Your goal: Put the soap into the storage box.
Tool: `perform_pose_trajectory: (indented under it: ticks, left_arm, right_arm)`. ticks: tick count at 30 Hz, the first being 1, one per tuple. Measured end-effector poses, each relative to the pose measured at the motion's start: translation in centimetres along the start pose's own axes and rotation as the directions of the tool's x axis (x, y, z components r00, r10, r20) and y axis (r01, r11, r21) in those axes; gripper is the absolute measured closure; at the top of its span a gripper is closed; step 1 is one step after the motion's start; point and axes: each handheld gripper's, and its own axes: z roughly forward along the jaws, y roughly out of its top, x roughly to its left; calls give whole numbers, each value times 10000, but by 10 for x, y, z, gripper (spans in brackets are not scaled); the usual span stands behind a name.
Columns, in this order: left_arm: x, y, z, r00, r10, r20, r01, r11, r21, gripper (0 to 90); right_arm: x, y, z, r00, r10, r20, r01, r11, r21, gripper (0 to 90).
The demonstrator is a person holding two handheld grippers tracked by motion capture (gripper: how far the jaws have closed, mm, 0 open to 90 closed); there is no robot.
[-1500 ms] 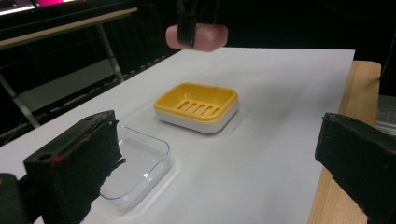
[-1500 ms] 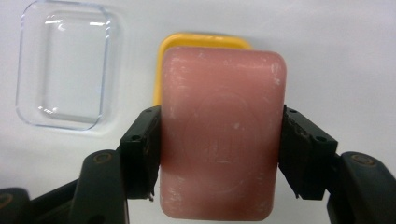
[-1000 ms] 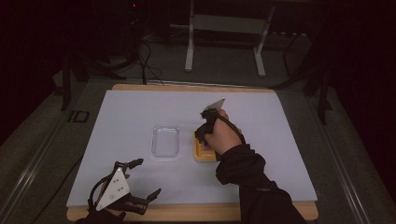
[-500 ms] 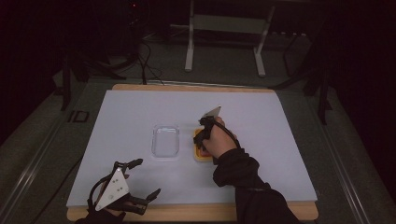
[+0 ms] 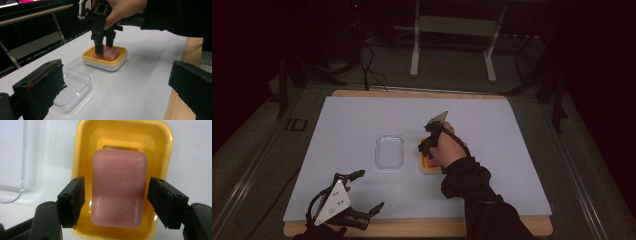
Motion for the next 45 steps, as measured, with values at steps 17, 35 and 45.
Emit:
perform_pose_trajectory:
  ticks: [17,35,45]
  left_arm:
    - [0,0,1,10000,14,-27,-14,10000,25,6]
    - [-1,0,1,10000,25,-39,-25,10000,44,6]
    - [-1,0,2,10000,31,-26,-30,10000,70,6]
  right_arm:
    - [-29,-21,-36,9691,-2151,-1206,1860,9587,-2153,266]
    - [-88,-64,-49,9333,-3213,-1604,2305,8785,-4185,237]
    - [-122,-88,-53,9533,-2797,-1139,1849,8387,-5122,254]
